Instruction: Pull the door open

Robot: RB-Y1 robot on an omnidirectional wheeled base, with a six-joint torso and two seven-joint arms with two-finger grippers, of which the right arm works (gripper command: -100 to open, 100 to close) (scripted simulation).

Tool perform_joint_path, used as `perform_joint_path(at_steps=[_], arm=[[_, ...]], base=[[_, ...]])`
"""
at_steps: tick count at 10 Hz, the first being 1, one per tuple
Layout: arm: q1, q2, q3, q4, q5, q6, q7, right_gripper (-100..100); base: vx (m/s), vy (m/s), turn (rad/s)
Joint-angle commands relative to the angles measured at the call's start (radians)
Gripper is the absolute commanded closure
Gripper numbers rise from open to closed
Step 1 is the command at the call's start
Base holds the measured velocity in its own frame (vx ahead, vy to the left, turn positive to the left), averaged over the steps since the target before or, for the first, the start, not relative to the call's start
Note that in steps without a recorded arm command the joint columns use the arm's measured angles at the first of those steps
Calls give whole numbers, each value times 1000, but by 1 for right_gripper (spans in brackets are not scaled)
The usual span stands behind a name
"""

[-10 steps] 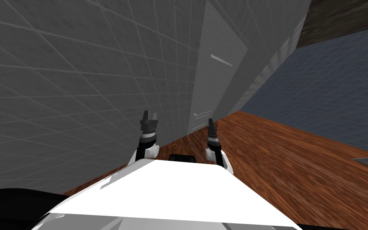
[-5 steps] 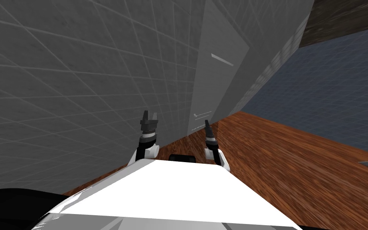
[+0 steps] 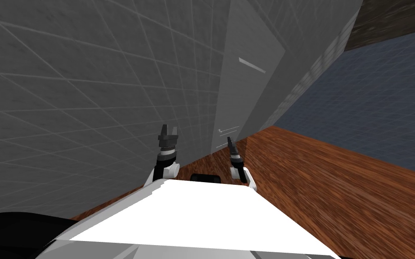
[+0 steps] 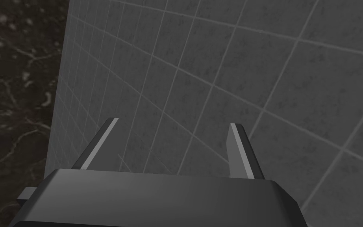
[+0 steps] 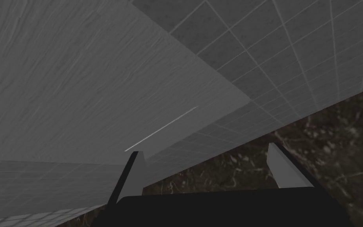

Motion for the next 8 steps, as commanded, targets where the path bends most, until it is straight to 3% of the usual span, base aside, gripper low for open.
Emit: perform_joint_path(at_steps=[1, 5, 8], arm=[[-4, -2, 1, 34, 7, -7, 21, -100], [-50, -19, -3, 146, 36, -31, 104, -100], [-65, -24, -4, 207, 46, -39, 132, -100]], base=[[62, -35, 19], [49, -38, 23], [58, -39, 15]])
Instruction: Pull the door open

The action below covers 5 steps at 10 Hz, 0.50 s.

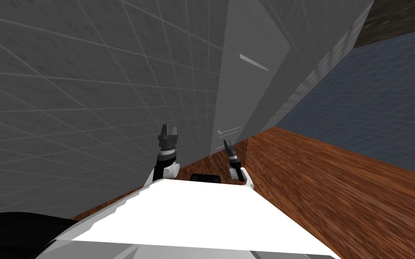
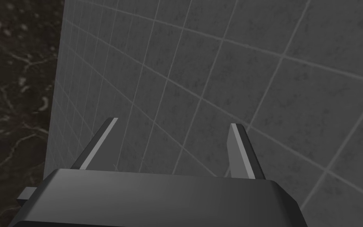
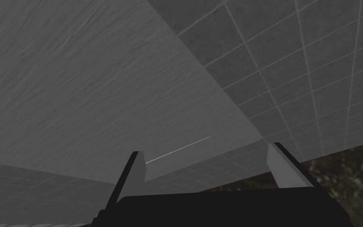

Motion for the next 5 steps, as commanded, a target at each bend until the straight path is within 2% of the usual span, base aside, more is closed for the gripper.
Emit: perform_joint_path(at_steps=[1, 2, 4, 5], arm=[[-19, -7, -2, 50, 11, -8, 32, -100], [-34, -12, -3, 77, 21, -16, 60, -100], [-34, -12, -3, 97, 21, -16, 60, -100], [-49, -17, -4, 137, 31, -24, 87, -100]], base=[[51, -35, 21], [67, -45, 39], [44, -34, 6], [43, -26, 18]])
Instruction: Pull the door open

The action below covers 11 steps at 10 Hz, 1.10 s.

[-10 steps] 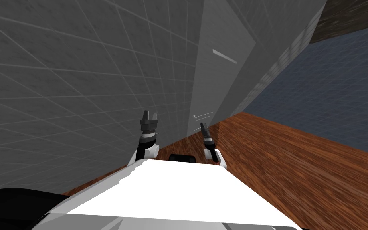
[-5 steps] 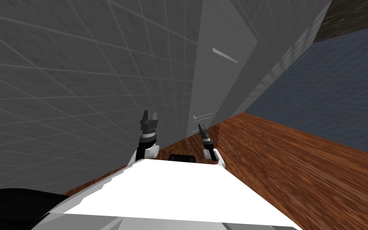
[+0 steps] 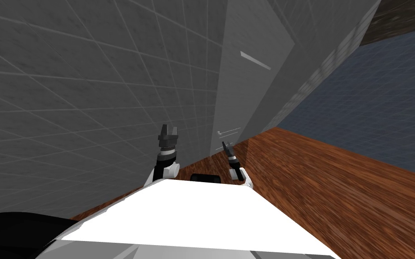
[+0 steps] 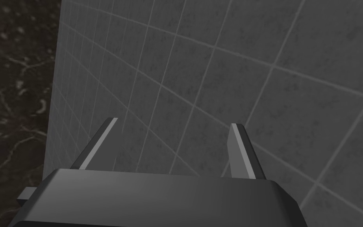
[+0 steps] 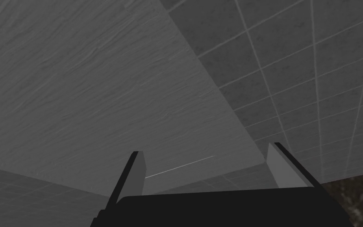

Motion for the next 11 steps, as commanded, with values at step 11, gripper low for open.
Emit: perform_joint_path(at_steps=[11], arm=[[-100, -28, -8, 279, 61, -53, 177, -100]], base=[[50, -36, 19]])
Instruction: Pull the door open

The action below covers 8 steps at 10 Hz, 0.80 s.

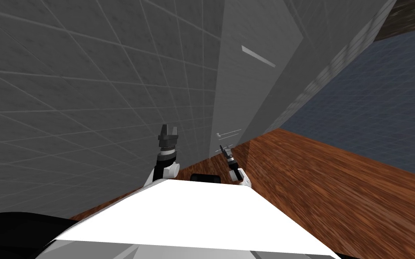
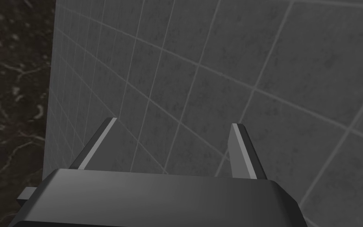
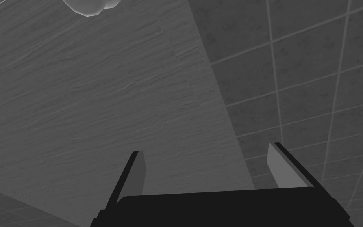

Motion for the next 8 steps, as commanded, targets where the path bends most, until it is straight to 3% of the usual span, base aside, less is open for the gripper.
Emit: perform_joint_path(at_steps=[1, 3, 4, 8], arm=[[-25, -8, -2, 50, 13, -11, 39, -100], [-38, -12, -4, 100, 22, -18, 64, -100], [-38, -12, -4, 102, 22, -18, 64, -100], [-87, -26, -7, 234, 53, -44, 153, -100]], base=[[67, -59, 32], [60, -43, 16], [41, -26, 10], [74, -50, 26]])
